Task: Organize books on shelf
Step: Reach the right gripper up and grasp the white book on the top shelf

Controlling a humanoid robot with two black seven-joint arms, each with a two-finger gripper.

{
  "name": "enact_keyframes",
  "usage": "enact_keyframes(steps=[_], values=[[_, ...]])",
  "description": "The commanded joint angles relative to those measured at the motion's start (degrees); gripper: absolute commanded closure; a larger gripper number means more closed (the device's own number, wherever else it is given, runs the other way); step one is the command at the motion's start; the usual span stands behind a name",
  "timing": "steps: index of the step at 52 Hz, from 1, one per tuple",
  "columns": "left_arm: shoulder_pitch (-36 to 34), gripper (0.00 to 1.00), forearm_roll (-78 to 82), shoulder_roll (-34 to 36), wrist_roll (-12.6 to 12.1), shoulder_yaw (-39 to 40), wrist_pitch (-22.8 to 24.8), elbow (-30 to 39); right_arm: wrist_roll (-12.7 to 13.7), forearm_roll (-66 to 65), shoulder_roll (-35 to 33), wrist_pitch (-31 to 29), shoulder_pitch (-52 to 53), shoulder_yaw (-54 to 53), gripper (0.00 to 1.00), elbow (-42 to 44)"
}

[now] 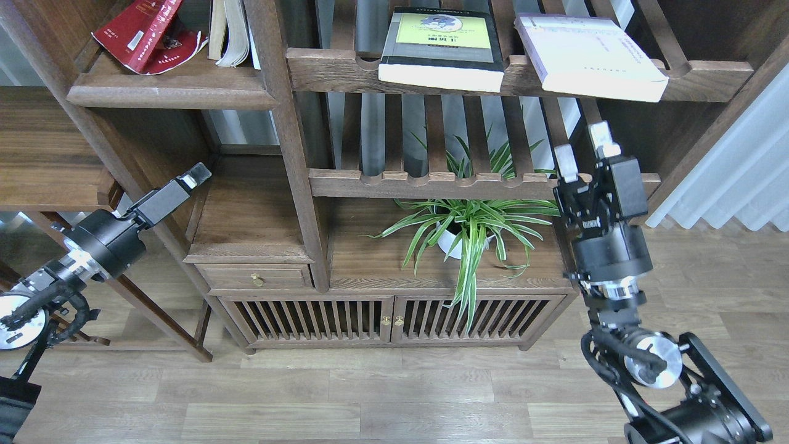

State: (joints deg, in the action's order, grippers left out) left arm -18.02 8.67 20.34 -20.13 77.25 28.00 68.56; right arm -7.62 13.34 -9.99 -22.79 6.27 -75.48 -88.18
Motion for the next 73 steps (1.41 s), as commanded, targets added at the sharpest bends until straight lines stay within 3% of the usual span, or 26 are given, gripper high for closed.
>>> enact_keyframes(steps=[1,14,33,48,60,63,64,73], values=[[0.0,0.0,0.3,0.1,-0.1,0.1,0.0,-0.1,-0.1,0.1,0.0,2.3,1.2,-0.1,0.01,0.9],[-0.1,0.0,1.3,0.0,-0.1,0.1,0.0,-0.3,-0.4,0.4,0.1,4.9,1.8,-2.6,0.01,2.5],[-0.2,0.0,1.3,0.5,0.0,1.4,0.0,-0.4,-0.5,0.6,0.2,14.8,5.4,-7.0,0.02,3.5],[-0.1,0.0,1.3,0.6,0.0,2.0,0.0,-0.4,-1.0,1.0,0.2,15.8,6.2,-7.0,0.09,3.5],[-0.1,0.0,1.3,0.6,0.0,2.0,0.0,-0.5,-1.1,1.2,0.2,16.5,6.5,-7.0,0.24,3.6],[-0.1,0.0,1.3,0.6,0.0,2.0,0.0,-0.5,-1.4,1.2,0.2,16.9,6.5,-7.1,0.31,3.6],[-0.1,0.0,1.3,0.6,0.0,2.0,0.0,-0.9,-2.7,1.6,0.2,16.9,6.5,-7.1,0.42,3.6],[-0.1,0.0,1.3,0.6,0.0,2.1,0.0,-1.1,-3.8,2.7,0.2,17.0,6.5,-7.0,0.58,3.5]])
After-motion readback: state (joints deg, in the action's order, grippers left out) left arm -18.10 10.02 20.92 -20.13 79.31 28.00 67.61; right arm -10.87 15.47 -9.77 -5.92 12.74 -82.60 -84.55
